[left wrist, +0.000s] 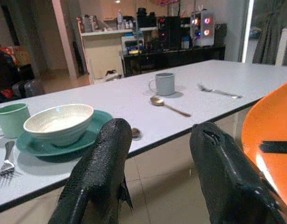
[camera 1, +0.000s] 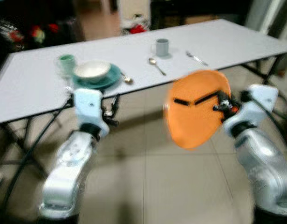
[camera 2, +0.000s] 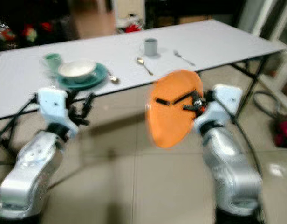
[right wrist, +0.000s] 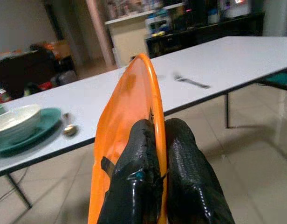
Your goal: Setting the table
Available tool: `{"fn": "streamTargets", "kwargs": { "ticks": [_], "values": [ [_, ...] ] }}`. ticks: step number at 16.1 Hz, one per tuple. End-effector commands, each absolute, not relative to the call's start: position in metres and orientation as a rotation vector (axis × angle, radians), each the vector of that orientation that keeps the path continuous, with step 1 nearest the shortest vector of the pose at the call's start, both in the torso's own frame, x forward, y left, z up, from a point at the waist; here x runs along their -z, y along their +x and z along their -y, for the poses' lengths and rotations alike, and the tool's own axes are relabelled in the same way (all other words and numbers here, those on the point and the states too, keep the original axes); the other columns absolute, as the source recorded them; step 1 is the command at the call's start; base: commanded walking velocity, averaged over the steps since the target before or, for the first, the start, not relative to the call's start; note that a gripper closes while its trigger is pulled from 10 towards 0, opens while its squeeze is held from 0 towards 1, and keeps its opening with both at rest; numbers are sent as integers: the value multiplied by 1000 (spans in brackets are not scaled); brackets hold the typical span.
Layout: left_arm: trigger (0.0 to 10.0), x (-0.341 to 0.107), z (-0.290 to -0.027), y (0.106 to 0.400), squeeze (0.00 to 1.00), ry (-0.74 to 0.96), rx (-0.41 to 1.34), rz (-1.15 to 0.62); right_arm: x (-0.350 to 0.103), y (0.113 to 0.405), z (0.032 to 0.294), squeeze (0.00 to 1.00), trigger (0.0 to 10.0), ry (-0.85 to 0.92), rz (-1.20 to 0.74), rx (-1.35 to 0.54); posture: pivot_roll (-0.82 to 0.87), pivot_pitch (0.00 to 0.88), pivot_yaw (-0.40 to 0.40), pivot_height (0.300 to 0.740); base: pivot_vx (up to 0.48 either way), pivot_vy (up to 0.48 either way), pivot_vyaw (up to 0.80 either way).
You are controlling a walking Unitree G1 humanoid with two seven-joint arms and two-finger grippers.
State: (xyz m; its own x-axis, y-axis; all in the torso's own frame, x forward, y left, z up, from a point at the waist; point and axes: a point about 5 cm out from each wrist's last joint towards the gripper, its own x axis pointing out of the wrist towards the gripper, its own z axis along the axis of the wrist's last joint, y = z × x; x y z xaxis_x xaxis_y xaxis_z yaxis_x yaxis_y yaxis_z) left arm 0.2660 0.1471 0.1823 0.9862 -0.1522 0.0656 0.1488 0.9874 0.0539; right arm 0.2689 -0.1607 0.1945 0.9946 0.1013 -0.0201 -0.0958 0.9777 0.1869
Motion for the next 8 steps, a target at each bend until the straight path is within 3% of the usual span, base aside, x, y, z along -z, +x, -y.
{"fn": "streamTargets", "kwargs": {
  "ticks": [1,7,8],
  "values": [
    [10000,-186,-142,267,0,47,169,83,-204,268,165,0,10000,185,15,-88,-107,0,47,740,322,0,-494],
    [10000,-186,-142,267,0,40,165,81,-205,269,165,0,10000,206,17,-85,-111,0,49,740,326,0,0],
    [10000,-186,-141,268,0,38,167,82,-205,270,164,0,10000,212,13,-90,-112,0,49,740,326,0,-800]
  ]
}}
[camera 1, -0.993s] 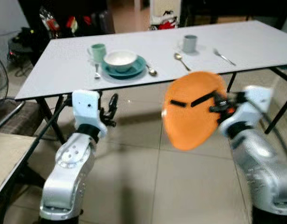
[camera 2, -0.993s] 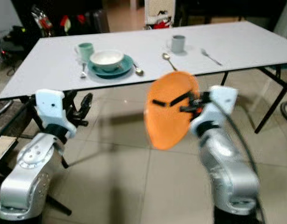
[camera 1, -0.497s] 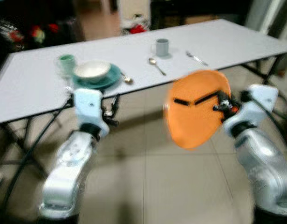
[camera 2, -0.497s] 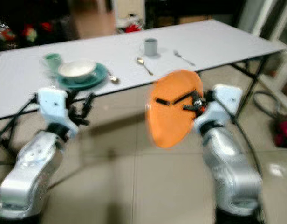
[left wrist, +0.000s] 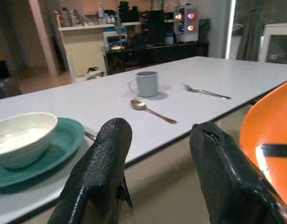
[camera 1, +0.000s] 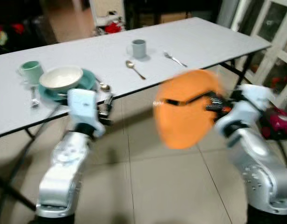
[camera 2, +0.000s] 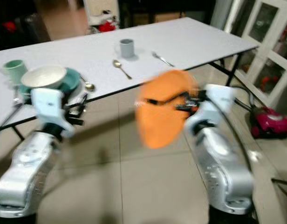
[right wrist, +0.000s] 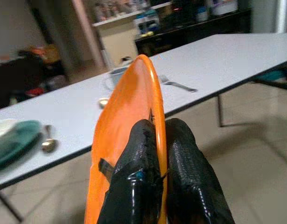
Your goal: Setting the table
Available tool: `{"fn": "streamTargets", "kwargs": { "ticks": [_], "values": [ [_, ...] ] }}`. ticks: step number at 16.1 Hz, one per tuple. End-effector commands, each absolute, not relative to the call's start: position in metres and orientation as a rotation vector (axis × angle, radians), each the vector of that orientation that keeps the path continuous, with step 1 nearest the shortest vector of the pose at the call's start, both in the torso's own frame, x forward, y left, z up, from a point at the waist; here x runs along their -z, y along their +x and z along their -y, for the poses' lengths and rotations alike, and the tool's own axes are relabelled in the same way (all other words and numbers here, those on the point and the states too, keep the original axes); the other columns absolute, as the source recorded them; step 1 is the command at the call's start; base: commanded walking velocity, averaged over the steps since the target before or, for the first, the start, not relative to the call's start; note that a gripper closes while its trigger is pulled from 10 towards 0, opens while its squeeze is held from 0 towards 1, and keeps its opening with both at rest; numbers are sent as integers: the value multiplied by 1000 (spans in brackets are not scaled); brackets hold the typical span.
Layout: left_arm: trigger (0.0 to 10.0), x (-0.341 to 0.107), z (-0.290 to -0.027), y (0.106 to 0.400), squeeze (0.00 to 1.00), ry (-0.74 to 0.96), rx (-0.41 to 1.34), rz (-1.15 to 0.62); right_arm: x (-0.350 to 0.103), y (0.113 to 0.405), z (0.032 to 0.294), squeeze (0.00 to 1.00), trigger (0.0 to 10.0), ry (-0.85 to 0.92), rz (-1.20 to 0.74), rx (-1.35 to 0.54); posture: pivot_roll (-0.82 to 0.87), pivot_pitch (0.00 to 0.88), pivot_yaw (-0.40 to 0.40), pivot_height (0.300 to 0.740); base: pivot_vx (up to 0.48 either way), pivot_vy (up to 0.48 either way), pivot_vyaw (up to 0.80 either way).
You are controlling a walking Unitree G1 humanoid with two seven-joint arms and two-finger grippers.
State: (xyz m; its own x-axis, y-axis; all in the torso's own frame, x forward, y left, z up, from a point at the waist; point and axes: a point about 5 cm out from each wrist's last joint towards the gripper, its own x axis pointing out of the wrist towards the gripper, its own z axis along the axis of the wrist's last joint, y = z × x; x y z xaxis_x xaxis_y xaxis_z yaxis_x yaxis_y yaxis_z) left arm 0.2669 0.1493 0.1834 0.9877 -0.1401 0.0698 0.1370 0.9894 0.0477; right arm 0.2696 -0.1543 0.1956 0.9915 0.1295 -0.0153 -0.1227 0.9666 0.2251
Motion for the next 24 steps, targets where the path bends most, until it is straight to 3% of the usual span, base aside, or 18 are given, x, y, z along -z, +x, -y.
{"fn": "streamTargets", "kwargs": {
  "ticks": [1,3,13,15,24],
  "values": [
    [10000,-186,-141,269,0,36,167,82,-205,270,164,0,10000,214,11,-92,-112,0,48,740,326,0,-800],
    [10000,-187,-141,269,0,34,167,84,-205,270,165,0,10000,212,12,-91,-111,0,47,740,326,0,-700],
    [10000,-188,-139,265,0,35,191,77,-207,271,171,0,10000,196,20,-79,-95,0,62,740,325,0,0],
    [10000,-183,-140,261,0,30,179,58,-209,272,170,0,10000,203,22,-100,-93,0,51,740,326,0,-800],
    [10000,-166,-170,243,0,59,36,-5,-222,282,163,0,10000,218,86,-193,-61,4,9,740,324,0,-45]
  ]
}}
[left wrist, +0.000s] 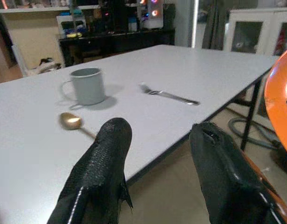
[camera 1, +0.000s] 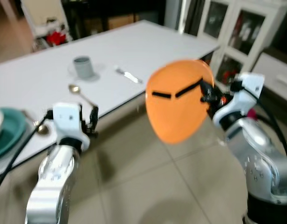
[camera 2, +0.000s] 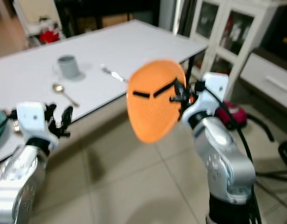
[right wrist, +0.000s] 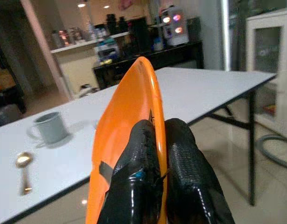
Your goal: Setting the table
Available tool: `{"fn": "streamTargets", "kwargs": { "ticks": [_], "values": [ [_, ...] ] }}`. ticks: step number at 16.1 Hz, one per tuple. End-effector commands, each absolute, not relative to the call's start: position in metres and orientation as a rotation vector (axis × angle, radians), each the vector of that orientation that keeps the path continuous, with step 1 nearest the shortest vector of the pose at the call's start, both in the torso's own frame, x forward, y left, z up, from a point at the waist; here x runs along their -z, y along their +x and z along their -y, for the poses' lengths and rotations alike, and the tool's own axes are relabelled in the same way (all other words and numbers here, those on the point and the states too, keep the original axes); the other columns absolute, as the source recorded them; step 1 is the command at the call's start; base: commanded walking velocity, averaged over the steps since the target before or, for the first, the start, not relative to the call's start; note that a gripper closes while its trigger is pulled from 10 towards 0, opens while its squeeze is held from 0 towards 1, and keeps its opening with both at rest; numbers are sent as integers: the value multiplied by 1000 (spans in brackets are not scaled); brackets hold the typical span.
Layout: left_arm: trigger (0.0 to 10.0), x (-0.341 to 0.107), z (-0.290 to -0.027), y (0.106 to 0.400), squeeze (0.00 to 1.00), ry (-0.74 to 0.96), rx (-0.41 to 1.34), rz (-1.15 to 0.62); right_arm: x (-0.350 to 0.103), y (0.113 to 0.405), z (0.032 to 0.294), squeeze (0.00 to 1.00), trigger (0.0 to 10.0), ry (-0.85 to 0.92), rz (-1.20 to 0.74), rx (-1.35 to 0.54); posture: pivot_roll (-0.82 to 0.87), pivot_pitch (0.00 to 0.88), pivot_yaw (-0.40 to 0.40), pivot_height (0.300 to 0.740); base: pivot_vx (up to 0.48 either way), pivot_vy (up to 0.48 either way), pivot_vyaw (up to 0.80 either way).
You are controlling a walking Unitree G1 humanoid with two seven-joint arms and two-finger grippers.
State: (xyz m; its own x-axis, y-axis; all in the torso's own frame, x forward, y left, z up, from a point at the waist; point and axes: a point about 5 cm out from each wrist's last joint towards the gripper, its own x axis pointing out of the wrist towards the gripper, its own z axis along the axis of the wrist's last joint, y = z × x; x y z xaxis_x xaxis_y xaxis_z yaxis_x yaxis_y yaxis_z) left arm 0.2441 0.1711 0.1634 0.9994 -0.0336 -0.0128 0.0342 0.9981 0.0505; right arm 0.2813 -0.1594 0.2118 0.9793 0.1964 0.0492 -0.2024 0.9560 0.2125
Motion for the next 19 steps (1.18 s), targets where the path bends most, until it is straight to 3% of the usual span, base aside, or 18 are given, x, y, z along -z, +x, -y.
{"fn": "streamTargets", "kwargs": {
  "ticks": [1,7,11,19],
  "values": [
    [10000,-165,-172,241,0,64,26,-6,-223,285,162,0,10000,229,88,-204,-57,2,6,740,326,0,0],
    [10000,-168,-175,240,0,58,1,2,-225,293,158,0,10000,204,92,-244,-51,2,-1,740,324,0,0],
    [10000,-169,-173,241,0,58,4,7,-225,298,158,0,10000,208,102,-238,-50,0,-1,740,325,0,716],
    [10000,-168,-167,243,0,72,37,7,-222,300,160,0,10000,206,102,-238,-45,0,1,740,324,0,0]
  ]
}}
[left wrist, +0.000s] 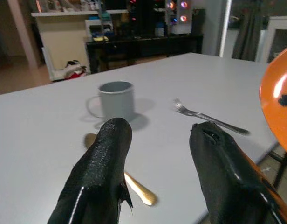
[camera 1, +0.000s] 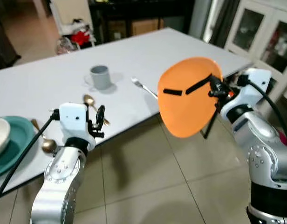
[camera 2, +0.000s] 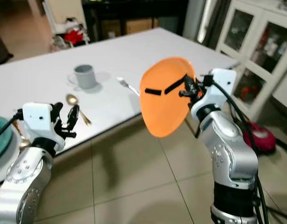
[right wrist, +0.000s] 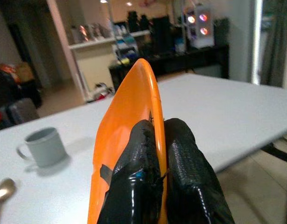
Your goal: Setting the table
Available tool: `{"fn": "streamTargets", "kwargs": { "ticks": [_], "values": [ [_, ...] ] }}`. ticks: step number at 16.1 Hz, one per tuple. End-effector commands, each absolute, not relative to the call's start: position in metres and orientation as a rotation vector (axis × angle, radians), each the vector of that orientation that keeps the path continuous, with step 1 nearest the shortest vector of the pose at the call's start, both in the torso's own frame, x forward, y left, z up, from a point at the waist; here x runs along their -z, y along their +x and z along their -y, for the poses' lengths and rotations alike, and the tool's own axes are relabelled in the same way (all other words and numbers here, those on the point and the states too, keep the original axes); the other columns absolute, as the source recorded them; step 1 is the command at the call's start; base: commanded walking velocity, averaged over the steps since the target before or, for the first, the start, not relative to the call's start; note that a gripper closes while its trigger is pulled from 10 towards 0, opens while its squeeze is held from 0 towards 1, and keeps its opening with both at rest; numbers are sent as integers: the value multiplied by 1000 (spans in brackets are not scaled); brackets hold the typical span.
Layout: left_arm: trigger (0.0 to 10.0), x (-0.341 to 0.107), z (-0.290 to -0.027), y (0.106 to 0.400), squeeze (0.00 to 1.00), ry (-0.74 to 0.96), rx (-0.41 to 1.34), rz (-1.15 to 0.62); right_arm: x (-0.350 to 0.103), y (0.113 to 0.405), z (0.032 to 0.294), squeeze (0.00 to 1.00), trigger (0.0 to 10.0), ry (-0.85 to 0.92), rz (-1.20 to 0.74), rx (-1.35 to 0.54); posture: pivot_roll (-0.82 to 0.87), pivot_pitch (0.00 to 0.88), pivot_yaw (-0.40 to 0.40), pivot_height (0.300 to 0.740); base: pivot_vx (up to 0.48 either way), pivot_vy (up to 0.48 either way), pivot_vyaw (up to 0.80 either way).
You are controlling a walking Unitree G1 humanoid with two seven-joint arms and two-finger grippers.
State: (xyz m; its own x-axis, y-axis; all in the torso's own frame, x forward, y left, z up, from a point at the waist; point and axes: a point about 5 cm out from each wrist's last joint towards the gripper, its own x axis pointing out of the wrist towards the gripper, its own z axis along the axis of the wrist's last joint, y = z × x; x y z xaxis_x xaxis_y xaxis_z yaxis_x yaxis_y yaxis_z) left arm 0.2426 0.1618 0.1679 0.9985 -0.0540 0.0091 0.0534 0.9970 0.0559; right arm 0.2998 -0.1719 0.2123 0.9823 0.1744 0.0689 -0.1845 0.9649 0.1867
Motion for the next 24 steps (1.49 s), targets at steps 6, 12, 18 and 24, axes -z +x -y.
{"fn": "streamTargets", "kwargs": {
  "ticks": [6,12,18,24],
  "values": [
    [10000,-169,-166,244,0,75,44,9,-221,302,159,0,10000,211,102,-256,-42,0,1,740,326,0,0],
    [10000,-169,-165,244,0,82,52,10,-221,302,156,0,10000,173,101,-273,-42,0,0,740,326,0,133],
    [10000,-169,-164,243,0,89,59,9,-216,301,158,0,10000,215,78,-262,-44,0,3,740,324,0,133],
    [10000,-168,-164,243,0,91,63,5,-214,300,157,0,10000,233,60,-276,-41,0,2,740,326,0,0]
  ]
}}
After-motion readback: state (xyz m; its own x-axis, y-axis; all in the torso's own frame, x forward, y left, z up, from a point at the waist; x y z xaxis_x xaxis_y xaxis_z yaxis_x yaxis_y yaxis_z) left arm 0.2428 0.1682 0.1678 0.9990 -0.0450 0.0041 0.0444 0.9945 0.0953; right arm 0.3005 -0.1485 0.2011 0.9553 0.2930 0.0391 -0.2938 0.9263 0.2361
